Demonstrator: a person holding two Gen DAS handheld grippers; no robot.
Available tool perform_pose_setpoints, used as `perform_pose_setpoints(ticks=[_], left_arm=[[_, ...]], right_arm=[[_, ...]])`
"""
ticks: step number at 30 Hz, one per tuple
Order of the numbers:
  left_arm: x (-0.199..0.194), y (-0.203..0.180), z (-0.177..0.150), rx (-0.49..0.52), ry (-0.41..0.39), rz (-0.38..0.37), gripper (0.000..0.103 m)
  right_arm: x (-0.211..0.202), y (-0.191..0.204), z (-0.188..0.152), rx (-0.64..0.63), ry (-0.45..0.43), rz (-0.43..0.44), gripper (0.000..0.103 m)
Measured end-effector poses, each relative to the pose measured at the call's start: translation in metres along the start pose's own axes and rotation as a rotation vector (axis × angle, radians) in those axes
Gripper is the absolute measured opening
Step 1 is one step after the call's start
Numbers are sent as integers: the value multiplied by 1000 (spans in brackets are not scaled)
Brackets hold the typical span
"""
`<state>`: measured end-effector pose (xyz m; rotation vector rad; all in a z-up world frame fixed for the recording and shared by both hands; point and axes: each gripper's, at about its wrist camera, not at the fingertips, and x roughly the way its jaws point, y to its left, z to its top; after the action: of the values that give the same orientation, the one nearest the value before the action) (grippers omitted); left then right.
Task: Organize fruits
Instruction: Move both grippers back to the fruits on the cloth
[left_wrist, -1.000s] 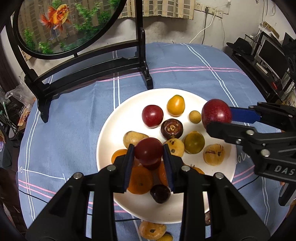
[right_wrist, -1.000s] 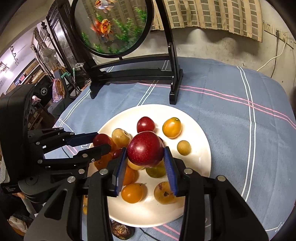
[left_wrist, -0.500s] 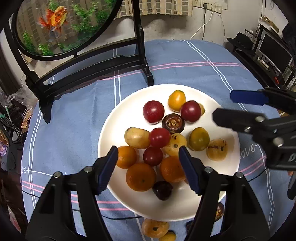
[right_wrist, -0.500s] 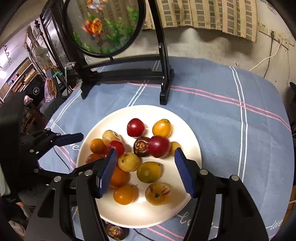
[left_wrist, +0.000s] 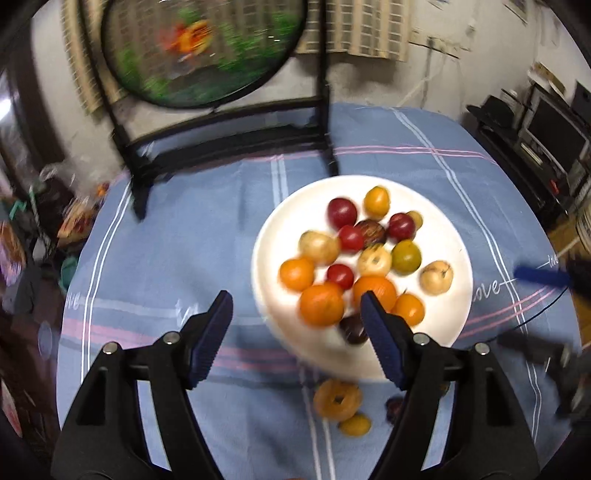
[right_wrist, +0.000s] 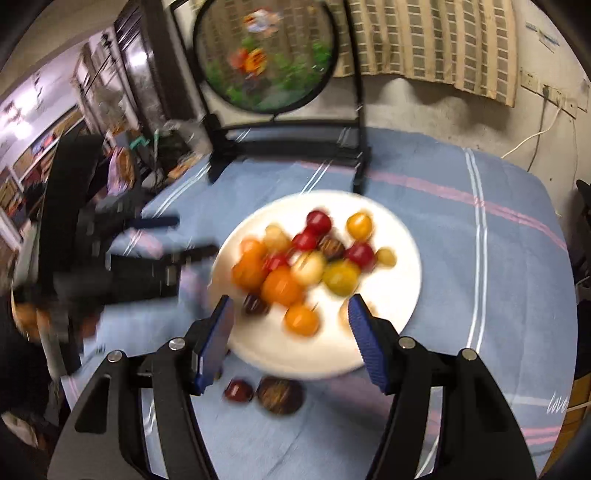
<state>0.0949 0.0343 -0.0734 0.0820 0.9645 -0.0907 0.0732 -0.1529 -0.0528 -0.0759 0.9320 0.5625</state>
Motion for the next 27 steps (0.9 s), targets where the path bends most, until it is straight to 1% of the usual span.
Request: perform_pose_setpoints(ticks=[2,3,5,7,9,10,12,14,16,17,19,21,23,25,27], left_arm=[[-3,10,-17,-29,16,7,73],[-5,15,-30,-45,30,8,73],[-5,21,-49,-67,60,9,73],[-4,26,-70,-91,96,3,73],[-1,30,-86,-110,127,-5,73],[-1,31,-94,-118,140,-4,73],[0,35,-108,-136,168,-10,73],[-2,36,-118,-145,185,-15,73],[-3,35,-123,-145,190,-19,73],[-3,34,-125,-144,193,-21,74],[-3,31,-126,-142,197,-28,74],[0,25,-126,-138,200,-40,74],[2,20,-124,-132,201,-48,74],[5,12,-122,-126,202,-64,74],[10,3,-119,-119,207,-80,74]], right_arm=[[2,16,-23,-25,28,7,65],[8,27,-40,-38,57,17,65],[21,44,-67,-76,113,9,65],[37,55,-84,-90,163,-2,63],[50,58,-95,-71,193,1,60],[56,57,-97,-49,202,1,58],[66,54,-98,-8,218,15,52],[75,52,-96,24,224,24,51],[82,52,-93,34,224,30,48],[89,53,-90,33,229,27,48],[97,57,-86,21,228,7,44],[98,58,-82,14,217,-2,31],[95,55,-81,21,214,23,31],[83,49,-80,27,193,30,31],[69,40,-80,59,181,49,31]])
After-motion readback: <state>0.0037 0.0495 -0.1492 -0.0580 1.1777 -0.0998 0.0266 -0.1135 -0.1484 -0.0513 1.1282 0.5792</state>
